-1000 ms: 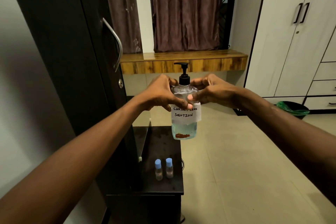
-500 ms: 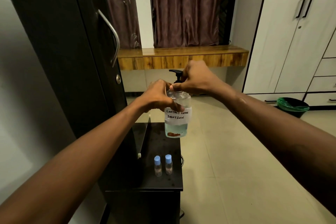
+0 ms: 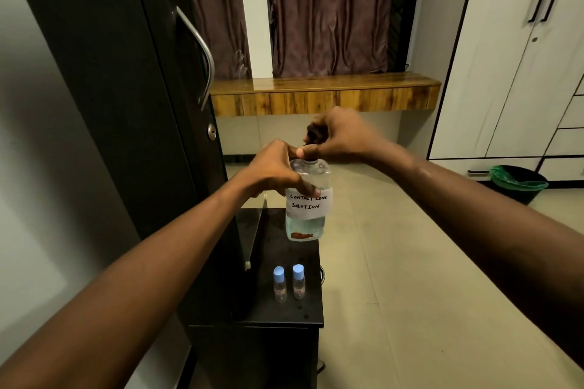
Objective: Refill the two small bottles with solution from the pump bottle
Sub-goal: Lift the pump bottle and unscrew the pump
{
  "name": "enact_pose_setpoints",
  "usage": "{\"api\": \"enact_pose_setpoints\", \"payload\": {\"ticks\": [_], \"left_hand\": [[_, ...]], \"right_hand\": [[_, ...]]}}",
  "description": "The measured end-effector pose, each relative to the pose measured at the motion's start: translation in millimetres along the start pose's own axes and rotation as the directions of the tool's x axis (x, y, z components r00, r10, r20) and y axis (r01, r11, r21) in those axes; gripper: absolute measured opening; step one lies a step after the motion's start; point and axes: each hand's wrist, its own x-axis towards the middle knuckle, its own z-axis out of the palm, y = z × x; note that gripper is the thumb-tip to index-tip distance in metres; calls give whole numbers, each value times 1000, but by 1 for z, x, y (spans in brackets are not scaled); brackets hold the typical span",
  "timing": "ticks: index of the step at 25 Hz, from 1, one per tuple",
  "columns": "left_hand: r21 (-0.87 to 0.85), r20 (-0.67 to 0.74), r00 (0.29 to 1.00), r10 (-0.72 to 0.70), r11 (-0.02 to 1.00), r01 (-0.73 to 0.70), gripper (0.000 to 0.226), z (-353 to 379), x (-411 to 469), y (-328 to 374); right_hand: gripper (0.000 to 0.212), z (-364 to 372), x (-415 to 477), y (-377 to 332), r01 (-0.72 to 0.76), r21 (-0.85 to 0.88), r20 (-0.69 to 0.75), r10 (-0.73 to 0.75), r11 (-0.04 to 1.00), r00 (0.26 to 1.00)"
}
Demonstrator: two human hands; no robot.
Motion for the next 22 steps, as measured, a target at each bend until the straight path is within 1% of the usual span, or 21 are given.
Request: {"api": "enact_pose_setpoints", "payload": {"ticks": [1,2,3,4,5,7,8,9,10,11,12,13,14,16,17,18,19,20,22], "left_hand": [[-11,10,1000,-9,1000,10,52,0,-1,-2],[-20,13,1000,-17,1000,17,52,1,-2,-3],[-24,12,1000,-22,999,22,52,1,-4,-4],[-34,8,1000,-18,999,18,52,1,-5,-3],[-48,6,1000,-11,999,11,54,1,-6,-2],[-87,8,1000,19,996,-18,66,-1,-7,3],[-98,16,999,29,995,-27,66,-1,-7,5],[-98,24,999,23,995,-21,60,-1,-8,7],[-92,31,1000,3,996,0,51,-1,-7,8],[-82,33,999,-22,996,24,46,-1,-6,8],[-71,37,998,-47,996,49,44,-1,-6,7],[-65,39,997,-70,995,73,44,-1,-5,5],[-61,36,996,-87,994,89,46,-1,-5,1],[-72,19,995,-96,993,97,59,0,-5,-4],[-101,-4,996,-94,991,93,70,2,-5,-5],[-137,-25,996,-90,987,86,82,3,-5,-6],[-156,-38,996,-84,985,77,86,4,-6,-6],[-139,-34,996,-78,988,72,80,6,-6,-6],[-66,-24,994,-109,992,107,58,7,-5,-7]], "right_hand": [[44,-3,2,0,-46,116,48,41,992,998],[57,-8,3,-1,-115,255,132,83,960,988],[72,-12,1,-5,-165,366,212,90,916,973],[83,-13,1,-9,-170,392,248,75,904,966],[88,-13,3,-11,-146,347,237,64,927,969],[85,-6,8,-13,-37,76,134,27,996,991],[81,-2,8,-14,-10,-33,73,13,999,997],[74,0,9,-14,-11,-83,30,13,996,999],[63,1,11,-13,-16,-89,24,18,996,1000],[55,0,12,-12,-23,-35,53,24,999,998],[58,-3,14,-12,-55,49,116,49,997,992],[67,-5,14,-13,-87,130,190,61,988,980],[75,-8,14,-16,-79,134,238,45,988,970],[82,-8,18,-16,0,-6,227,1,1000,974],[83,-3,20,-15,18,-92,171,-2,996,985],[81,4,21,-13,-2,-148,91,16,989,996],[77,9,21,-13,-45,-166,17,49,985,999],[67,15,20,-13,-88,-159,-14,87,983,996],[38,20,22,-14,-101,-138,43,108,985,993]]}}
